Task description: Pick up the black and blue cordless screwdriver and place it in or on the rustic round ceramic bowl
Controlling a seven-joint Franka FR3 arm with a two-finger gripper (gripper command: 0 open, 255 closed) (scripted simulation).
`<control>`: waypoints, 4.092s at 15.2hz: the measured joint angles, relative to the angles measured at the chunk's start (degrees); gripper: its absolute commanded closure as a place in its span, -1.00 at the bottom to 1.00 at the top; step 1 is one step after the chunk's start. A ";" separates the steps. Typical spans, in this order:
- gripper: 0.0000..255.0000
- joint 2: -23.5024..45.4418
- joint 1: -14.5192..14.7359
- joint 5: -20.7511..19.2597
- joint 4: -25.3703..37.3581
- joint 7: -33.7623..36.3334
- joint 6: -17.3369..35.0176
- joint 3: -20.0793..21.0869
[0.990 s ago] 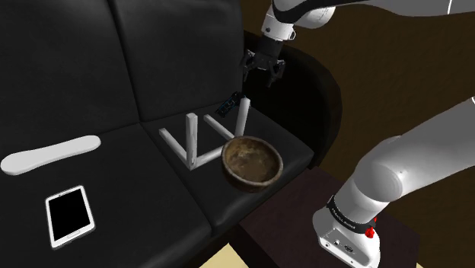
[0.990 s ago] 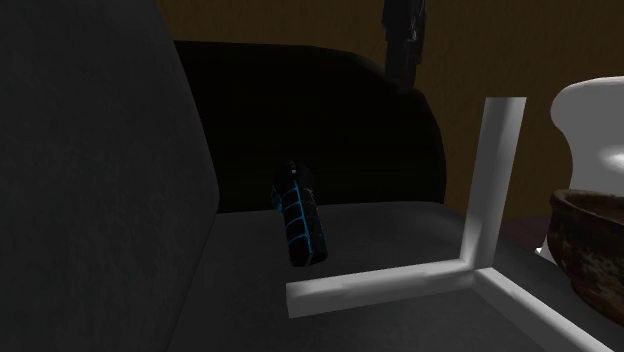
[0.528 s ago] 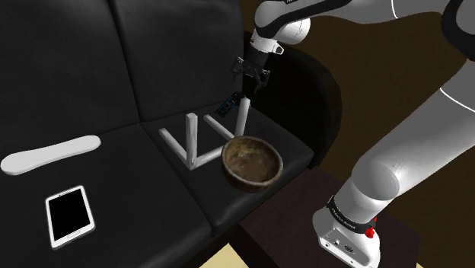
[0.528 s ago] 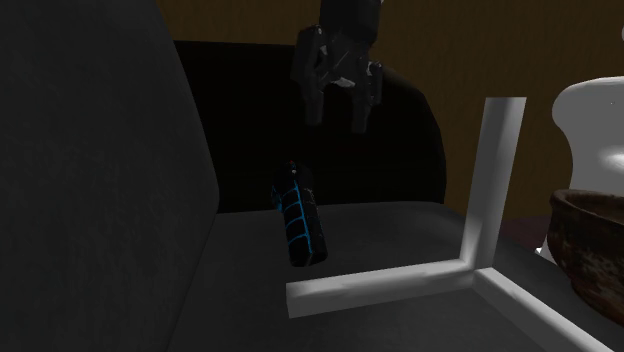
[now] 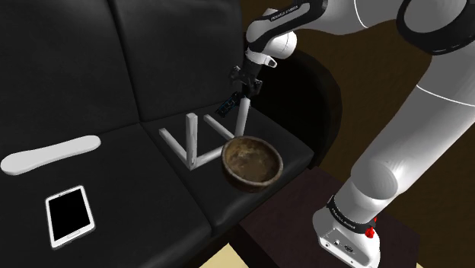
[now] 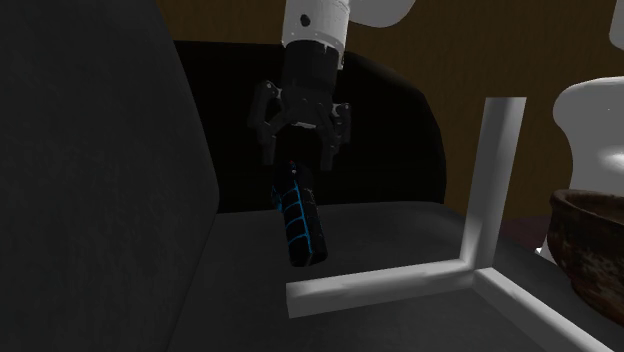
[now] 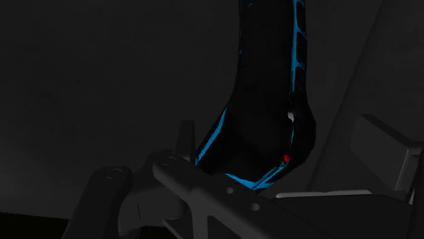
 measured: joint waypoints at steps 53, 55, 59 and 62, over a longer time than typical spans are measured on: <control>1.00 -4.37 -0.12 -2.44 13.77 4.87 -17.69 -0.23; 1.00 -4.37 -0.12 -2.58 15.23 5.25 -19.10 -0.22; 1.00 -8.64 0.47 -2.56 12.40 6.74 -20.28 0.43; 1.00 -14.36 1.46 -2.29 7.16 8.89 -20.32 1.69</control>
